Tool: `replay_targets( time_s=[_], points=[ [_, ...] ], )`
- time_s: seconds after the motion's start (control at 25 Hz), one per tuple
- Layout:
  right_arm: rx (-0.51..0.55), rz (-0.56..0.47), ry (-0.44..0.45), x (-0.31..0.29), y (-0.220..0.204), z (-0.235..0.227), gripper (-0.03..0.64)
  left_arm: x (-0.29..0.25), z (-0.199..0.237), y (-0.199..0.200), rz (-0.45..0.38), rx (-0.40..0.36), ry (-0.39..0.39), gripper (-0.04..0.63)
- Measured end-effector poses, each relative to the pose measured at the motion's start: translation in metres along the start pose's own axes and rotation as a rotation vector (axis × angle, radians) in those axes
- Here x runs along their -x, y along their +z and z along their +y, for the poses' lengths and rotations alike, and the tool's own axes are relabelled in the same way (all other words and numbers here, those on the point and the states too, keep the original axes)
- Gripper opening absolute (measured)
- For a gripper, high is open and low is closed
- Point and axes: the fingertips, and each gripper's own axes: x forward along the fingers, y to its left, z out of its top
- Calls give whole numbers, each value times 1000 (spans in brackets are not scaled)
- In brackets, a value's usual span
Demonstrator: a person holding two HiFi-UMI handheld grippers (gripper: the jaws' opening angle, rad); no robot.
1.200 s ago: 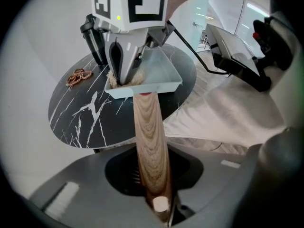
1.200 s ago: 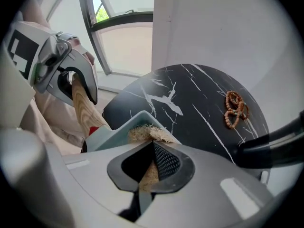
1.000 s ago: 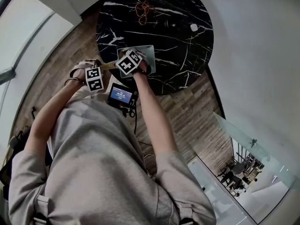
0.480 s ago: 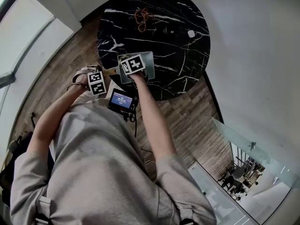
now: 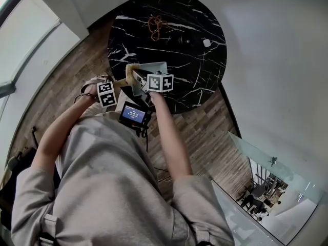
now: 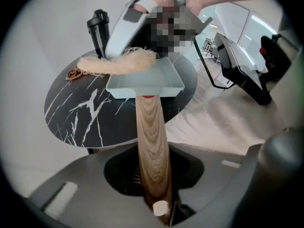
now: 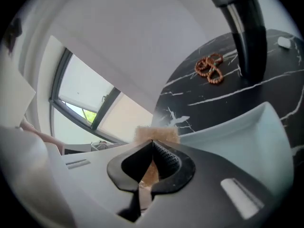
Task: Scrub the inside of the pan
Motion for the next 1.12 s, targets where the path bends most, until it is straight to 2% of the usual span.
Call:
replay_targets(
  time_s=[0.16, 0.32, 0.52, 0.64, 0.72, 0.88, 1.04, 1.12],
  points=[
    [37, -167, -5, 42, 12, 22, 20, 22, 3, 10, -137, 79, -16, 156],
    [29, -354, -31, 103, 16, 41, 20, 62, 4, 34, -303, 148, 11, 153],
    [78, -561, -102, 177, 11, 62, 19, 117, -11, 76, -477, 123, 62, 122],
    [126, -687, -125, 221, -1, 84, 20, 164, -19, 103, -635, 178, 102, 115],
    [169, -763, -142, 253, -15, 101, 20, 197, -28, 114, -713, 209, 169, 106],
    [289, -884, -169, 308, -54, 145, 20, 256, -66, 123, -809, 242, 332, 65],
    [432, -940, -232, 351, -102, 185, 18, 306, -130, 126, -855, 229, 524, 16],
    [481, -945, -274, 369, -129, 205, 19, 328, -165, 124, -892, 255, 581, 2]
  ],
)
